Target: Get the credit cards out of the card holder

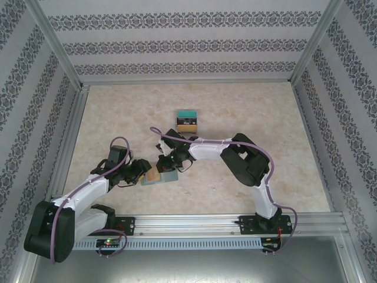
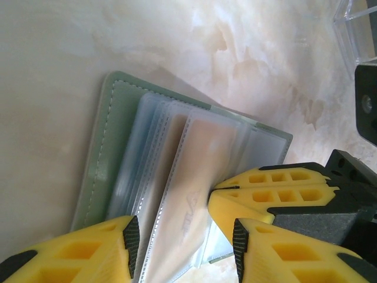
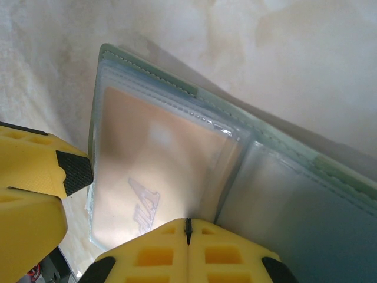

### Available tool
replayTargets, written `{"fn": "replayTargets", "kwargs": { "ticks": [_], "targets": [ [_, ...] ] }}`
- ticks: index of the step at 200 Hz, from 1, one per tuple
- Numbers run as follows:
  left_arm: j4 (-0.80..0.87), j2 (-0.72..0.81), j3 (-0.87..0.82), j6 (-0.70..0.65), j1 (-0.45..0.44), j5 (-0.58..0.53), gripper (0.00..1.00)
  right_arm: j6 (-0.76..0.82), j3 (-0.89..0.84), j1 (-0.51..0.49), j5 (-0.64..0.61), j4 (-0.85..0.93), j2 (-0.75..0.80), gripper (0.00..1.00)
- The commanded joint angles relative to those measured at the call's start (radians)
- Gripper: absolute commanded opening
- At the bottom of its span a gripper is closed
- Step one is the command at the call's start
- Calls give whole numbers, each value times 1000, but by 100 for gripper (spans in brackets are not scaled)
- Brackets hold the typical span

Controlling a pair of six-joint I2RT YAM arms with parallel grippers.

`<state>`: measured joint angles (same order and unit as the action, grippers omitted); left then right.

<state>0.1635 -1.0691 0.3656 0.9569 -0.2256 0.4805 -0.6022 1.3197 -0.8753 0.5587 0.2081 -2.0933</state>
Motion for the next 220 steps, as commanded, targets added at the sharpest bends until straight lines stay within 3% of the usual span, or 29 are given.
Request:
{"fn": "replayTargets", "kwargs": {
  "ticks": [1, 89, 182, 220],
  "targets": [
    [6, -20, 15, -22, 13, 4, 48, 12, -23, -12, -23, 60, -20, 2],
    [-123, -89, 21, -20, -1, 85, 46, 12, -17, -13, -21, 60, -26, 4],
    [-108, -82, 54, -64, -36, 106, 45, 10, -14, -12, -20, 62, -31, 6],
    [-31, -60, 73, -90, -44, 46, 45, 12, -13, -12, -20, 65, -32, 6]
  ]
}}
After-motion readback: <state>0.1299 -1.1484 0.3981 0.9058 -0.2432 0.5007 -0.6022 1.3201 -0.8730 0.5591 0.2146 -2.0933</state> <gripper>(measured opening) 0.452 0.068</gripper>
